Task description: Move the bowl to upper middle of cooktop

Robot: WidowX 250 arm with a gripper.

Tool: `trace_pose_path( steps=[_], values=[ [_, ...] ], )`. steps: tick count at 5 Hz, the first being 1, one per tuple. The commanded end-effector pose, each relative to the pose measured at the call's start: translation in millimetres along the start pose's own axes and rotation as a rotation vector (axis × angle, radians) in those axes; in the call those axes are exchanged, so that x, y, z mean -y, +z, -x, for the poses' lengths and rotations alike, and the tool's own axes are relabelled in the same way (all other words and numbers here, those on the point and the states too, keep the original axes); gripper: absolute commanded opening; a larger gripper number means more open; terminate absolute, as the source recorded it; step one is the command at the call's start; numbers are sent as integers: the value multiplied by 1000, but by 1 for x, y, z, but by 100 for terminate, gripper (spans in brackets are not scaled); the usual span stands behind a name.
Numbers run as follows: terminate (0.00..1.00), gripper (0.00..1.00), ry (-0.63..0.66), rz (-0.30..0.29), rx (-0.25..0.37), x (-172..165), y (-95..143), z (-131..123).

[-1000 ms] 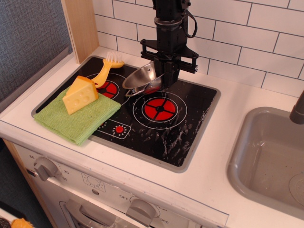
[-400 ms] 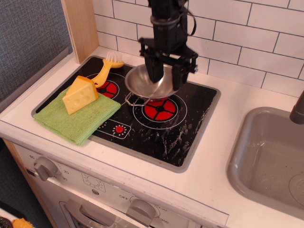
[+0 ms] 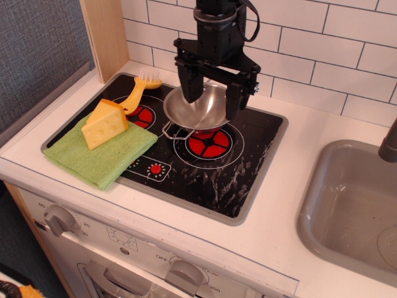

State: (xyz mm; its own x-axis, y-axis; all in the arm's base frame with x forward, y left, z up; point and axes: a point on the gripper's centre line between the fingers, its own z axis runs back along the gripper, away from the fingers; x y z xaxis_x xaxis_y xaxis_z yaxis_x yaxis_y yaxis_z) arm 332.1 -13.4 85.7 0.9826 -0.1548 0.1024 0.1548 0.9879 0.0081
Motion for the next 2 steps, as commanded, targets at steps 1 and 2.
trace_pose_path(
  steps=[1, 2],
  values=[
    [0, 100, 82, -26, 46, 11, 18, 16],
    [100, 100, 82, -26, 46, 11, 18, 16]
  ],
)
